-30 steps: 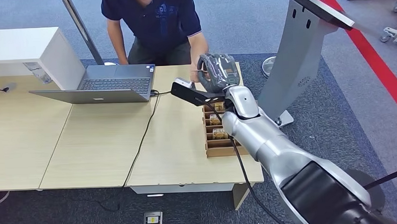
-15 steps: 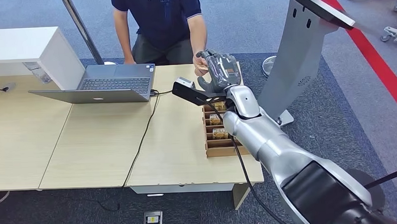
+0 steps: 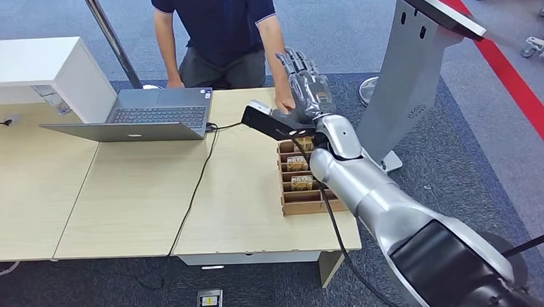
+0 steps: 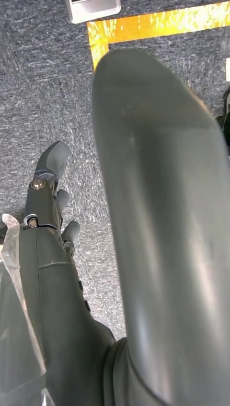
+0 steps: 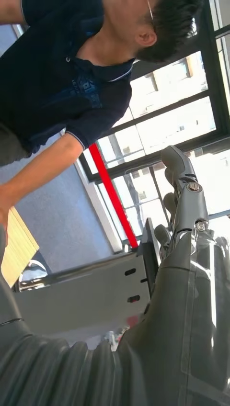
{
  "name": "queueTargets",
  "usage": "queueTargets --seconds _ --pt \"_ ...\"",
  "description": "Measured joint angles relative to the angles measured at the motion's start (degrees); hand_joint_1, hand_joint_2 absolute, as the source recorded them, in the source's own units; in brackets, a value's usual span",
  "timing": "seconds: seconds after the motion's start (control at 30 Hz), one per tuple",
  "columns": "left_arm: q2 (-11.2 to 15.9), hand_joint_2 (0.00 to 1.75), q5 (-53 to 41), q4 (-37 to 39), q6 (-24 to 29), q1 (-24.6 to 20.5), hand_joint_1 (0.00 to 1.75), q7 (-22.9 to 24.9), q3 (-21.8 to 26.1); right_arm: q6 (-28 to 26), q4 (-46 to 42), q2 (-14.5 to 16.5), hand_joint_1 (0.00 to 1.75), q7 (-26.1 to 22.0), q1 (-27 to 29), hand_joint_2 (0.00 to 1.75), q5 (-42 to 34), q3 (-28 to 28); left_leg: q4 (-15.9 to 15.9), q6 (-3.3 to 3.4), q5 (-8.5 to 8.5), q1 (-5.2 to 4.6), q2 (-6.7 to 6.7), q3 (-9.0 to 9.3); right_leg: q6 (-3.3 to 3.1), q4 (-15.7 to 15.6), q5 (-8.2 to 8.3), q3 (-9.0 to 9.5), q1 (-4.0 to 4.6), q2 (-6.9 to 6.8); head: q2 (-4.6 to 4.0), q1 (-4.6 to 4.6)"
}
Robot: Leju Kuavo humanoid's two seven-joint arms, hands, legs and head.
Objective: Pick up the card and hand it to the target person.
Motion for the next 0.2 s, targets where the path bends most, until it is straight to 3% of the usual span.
queueTargets --seconds 0.2 --pt "0.1 0.0 1.6 0.0 0.5 0.7 0.0 -1.2 0.0 9.0 -5.5 -2.8 0.0 -3.2 1.8 1.75 -13.9 -3.3 0.0 0.0 0.0 -0.01 0.0 0.01 0.0 0.0 0.0 0.01 0.0 0.0 0.0 -0.01"
